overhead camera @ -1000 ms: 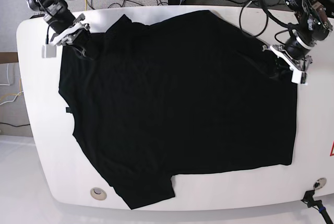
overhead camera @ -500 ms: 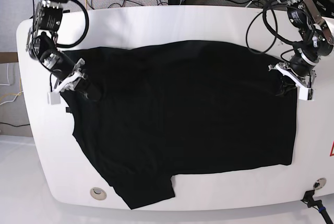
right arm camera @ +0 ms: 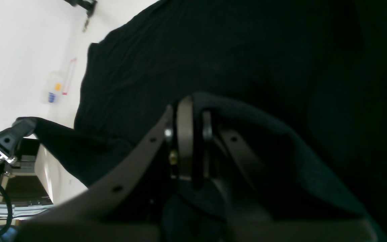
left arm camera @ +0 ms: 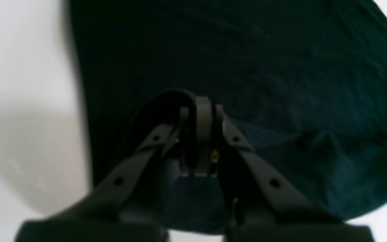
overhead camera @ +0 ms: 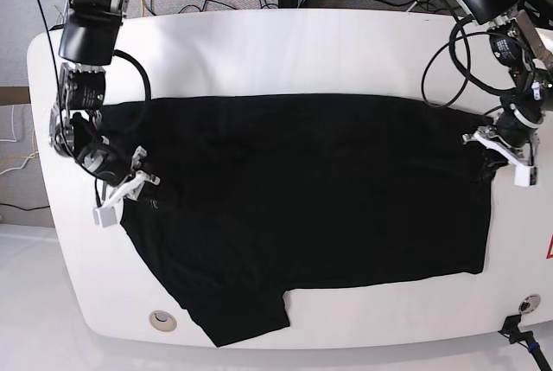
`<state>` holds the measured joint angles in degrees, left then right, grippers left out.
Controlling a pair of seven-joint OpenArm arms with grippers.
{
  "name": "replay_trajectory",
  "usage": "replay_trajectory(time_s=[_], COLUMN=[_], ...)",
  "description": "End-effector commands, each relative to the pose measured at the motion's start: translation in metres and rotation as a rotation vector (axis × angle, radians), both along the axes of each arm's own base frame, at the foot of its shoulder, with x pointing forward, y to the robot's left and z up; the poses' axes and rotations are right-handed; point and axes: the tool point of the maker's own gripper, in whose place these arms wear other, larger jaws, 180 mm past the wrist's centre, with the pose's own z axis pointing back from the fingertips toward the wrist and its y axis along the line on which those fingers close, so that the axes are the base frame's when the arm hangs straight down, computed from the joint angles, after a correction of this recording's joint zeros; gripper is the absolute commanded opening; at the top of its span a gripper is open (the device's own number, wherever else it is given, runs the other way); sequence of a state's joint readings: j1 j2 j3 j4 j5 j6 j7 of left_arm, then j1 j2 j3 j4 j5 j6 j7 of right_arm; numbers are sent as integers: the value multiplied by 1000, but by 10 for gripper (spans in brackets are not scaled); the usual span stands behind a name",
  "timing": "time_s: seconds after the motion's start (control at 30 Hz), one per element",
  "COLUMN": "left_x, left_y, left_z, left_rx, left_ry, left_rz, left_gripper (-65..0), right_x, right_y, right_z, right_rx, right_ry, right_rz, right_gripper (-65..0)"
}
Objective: Fold the T-shirt properly
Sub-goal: 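Lift the shoulder corners and pull them toward the hem, then release, regrasp the shirt edge and drag it back toward the robot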
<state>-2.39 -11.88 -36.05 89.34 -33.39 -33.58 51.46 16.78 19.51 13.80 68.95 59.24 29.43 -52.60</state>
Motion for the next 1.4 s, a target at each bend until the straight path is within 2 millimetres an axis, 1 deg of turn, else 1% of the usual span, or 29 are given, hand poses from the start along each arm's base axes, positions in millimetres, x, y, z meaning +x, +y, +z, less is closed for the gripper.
replay_trajectory(time_s=[0.0, 0.03, 0.1, 0.17, 0.2, 0.27, 0.3, 0.37, 0.43, 0.5, 0.6, 0.67, 0.7, 0.77, 0.83, 0.87, 0.9, 0.97, 1.0, 1.03, 1.07, 1.1, 1.13, 1.17, 1.2, 1.23, 1.3, 1.37], left_x=[7, 8, 5, 5, 5, 5, 8, 12, 14, 19, 20, 25, 27, 30, 37, 38, 39, 44, 44, 45, 43, 42, 41, 41, 41, 40, 36, 28], left_y=[14, 17, 25, 33, 35, 35, 36, 36, 35, 36, 36, 36, 36, 39, 44, 49, 56, 64, 71, 75, 80, 85, 91, 97, 101, 108, 117, 119], left_z=[23, 25, 22, 20, 18, 12, 13, 13, 7, 8, 8, 13, 15, 10, 7, 5, 4, 2, 4, 5, 5, 6, 10, 16, 19, 27, 42, 51], left_rx=[-2, -3, -13, -20, -25, -42, -46, -61, -79, -92, -96, -98, -97, -78, -50, -28, -5, 15, 38, 59, 81, 100, 117, 129, 140, 165, 216, 269], left_ry=[-76, -83, -76, -72, -65, -51, -56, -59, -45, -52, -52, -67, -72, -48, -23, -4, 13, 38, 47, 54, 67, 71, 70, 65, 63, 51, 26, -5], left_rz=[42, 52, 77, 96, 98, 102, 103, 108, 109, 113, 114, 112, 113, 121, 129, 136, 142, 156, 164, 171, 177, 182, 187, 192, 196, 200, 206, 203], left_gripper=[-650, -650, -650, -650, -650, -650, -650, -650, -650, -650, -650, -650, -650, -650, -650, -650, -615, -446, -362, -294, -261, -256, -256, -256, -256, -256, -256, -256], right_x=[14, 16, 20, 24, 25, 28, 30, 34, 37, 38, 43, 46, 49, 54, 61, 64, 68, 75, 74, 75, 78, 78, 78, 79, 78, 72, 62, 45], right_y=[-7, -7, 0, -2, -3, -5, -5, -7, -8, -8, -9, -4, -4, -5, -9, -11, -10, -14, -15, -18, -19, -20, -23, -28, -38, -45, -53, -71], right_z=[23, 23, 22, 18, 11, 5, 5, 8, 10, 11, 17, 12, 13, 6, 4, 1, 1, 4, 2, 2, 5, 4, 5, 10, 16, 17, 23, 23], right_rx=[-30, -45, -59, -72, -62, -46, -41, -32, -28, -28, -36, -47, -59, -88, -120, -134, -147, -196, -215, -234, -249, -270, -297, -343, -399, -464, -576, -703], right_ry=[-74, -76, -76, -62, -39, -17, -14, -30, -41, -45, -58, -43, -43, -16, -1, 7, 3, -13, -9, -8, -13, -10, -13, -28, -46, -51, -81, -90], right_rz=[-9, -9, -4, -6, -10, -20, -23, -40, -50, -53, -54, -50, -48, -51, -60, -68, -72, -80, -77, -77, -77, -75, -75, -76, -80, -76, -72, -74], right_gripper=[-650, -650, -650, -650, -650, -650, -650, -650, -650, -650, -650, -650, -650, -650, -650, -585, -493, -307, -228, -160, -114, -93, -94, -94, -94, -94, -94, -94])
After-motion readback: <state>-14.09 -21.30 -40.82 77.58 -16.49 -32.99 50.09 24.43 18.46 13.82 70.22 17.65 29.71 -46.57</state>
